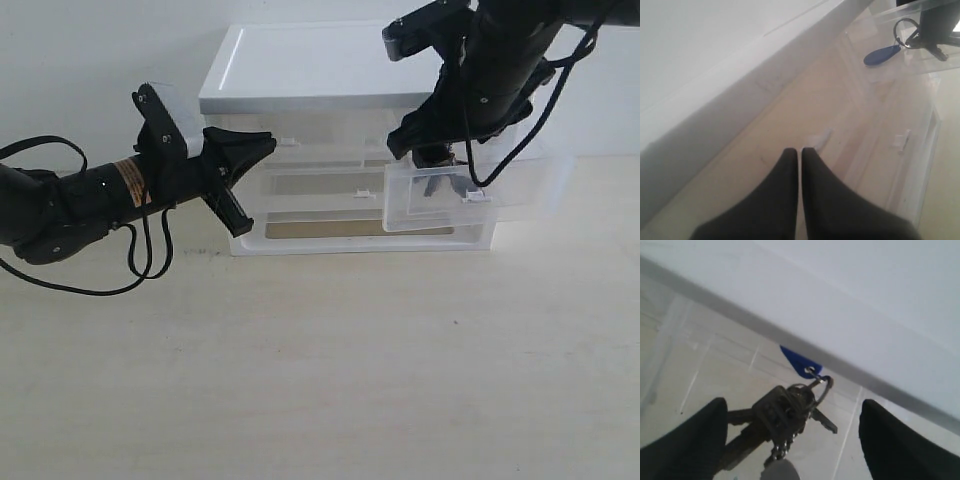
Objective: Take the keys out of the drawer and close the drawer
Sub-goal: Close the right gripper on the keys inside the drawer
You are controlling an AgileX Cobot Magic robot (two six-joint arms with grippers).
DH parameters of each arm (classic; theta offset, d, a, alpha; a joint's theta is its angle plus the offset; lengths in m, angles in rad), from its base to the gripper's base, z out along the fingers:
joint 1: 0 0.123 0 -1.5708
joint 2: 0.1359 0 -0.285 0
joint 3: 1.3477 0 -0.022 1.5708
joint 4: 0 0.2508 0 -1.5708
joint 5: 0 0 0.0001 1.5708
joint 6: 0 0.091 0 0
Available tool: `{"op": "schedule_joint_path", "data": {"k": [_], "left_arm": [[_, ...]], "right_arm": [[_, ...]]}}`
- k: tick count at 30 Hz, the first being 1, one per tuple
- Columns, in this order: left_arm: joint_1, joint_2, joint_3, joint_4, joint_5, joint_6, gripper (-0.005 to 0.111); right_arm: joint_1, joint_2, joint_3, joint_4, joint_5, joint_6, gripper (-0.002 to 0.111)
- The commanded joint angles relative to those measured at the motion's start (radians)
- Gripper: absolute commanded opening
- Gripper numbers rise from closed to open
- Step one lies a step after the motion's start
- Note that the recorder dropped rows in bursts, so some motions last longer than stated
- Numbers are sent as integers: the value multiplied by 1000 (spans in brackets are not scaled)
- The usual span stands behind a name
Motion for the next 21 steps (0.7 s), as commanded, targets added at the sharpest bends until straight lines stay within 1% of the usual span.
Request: {"op": "schedule_joint_path", "data": {"k": [1,2,4,6,8,11,12,14,21], "left_arm": [[0,12,-20,-93,86,-11,4],[0,12,-20,-93,86,-11,4],[0,12,-20,-93,86,-11,4],[0,12,-20,-93,86,-11,4],[0,12,-20,-93,86,-11,4],[0,12,-20,-93,86,-11,4],[0,12,-20,-93,86,-11,4],[0,12,-20,-93,86,-11,4],[0,12,-20,-93,86,-9,4]], "right_arm": [[-4,32,-7,14,-21,4,67],[-4,38,-7,14,-24,4,67],[-4,49,-7,14,-33,4,64],[-4,58,-7,19,-31,4,57],[-4,65,-7,19,-20,4,45],[-4,65,-7,19,-7,-18,24],[-4,65,-7,19,-4,-25,14],[-4,65,-7,19,-3,-45,1],[-4,49,-7,-4,-11,-72,0]]}}
